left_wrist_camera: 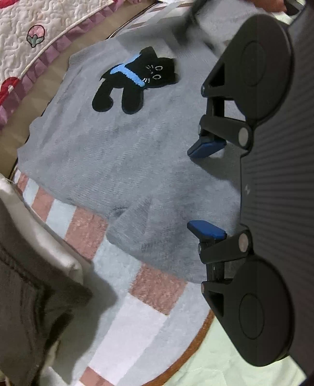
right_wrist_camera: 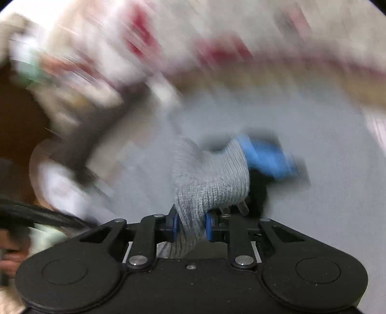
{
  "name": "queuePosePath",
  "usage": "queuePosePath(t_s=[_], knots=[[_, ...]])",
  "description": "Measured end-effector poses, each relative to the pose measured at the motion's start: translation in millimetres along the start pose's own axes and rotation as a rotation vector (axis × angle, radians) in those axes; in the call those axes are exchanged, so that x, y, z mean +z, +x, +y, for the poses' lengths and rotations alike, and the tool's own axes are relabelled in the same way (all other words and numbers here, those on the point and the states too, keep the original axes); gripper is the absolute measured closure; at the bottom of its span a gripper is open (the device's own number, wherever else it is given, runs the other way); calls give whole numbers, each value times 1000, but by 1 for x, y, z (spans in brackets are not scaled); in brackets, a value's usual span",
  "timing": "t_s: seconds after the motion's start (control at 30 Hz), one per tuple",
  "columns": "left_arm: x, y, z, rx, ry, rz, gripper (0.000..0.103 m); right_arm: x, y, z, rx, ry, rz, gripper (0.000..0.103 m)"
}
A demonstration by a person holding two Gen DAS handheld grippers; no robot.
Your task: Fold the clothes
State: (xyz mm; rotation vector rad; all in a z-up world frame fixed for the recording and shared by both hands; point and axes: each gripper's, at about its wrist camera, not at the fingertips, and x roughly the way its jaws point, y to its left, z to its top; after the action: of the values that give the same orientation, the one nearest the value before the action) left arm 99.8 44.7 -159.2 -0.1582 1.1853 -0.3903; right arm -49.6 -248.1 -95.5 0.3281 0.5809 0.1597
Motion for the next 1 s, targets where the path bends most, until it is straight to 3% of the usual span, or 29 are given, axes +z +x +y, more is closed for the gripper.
queuePosePath(t_s=[0.07,0.1,0.17,0.3,0.37,0.47,0.53,0.7,0.77,0.87,0.9,0.97,1.0], knots=[[1,-3,3,-24,-18,-13,46,4,-35,7,63,-113,-121,79],[1,-5,4,-29,-24,-14,46,3,-45,7,46,-159,-132,78],[1,-3,2,-25,-12,-9,46,-7,-46,-5,-95,-183,-50,77],[-3,2,-9,-43,40,19,46,-36,-30,-60,-419,32,150,75],[-5,4,-16,-55,74,33,46,-47,-33,-88,-479,222,194,71],[-12,7,-32,-97,159,47,43,-49,-43,-109,-459,415,177,70],[-19,9,-44,-124,242,64,41,-46,-47,-115,-418,491,162,64],[-43,10,-85,-156,486,72,35,-46,-36,-112,-212,675,150,54],[-55,16,-103,-69,594,65,34,-42,-22,-113,-167,719,179,52],[-73,33,-121,167,766,28,34,-23,5,-94,-265,538,259,52],[-72,34,-121,179,778,7,35,-18,13,-90,-277,494,270,52],[-64,30,-115,160,737,-16,45,-14,25,-92,-225,535,267,52],[-59,28,-111,156,716,-26,64,-14,30,-94,-194,576,265,52]])
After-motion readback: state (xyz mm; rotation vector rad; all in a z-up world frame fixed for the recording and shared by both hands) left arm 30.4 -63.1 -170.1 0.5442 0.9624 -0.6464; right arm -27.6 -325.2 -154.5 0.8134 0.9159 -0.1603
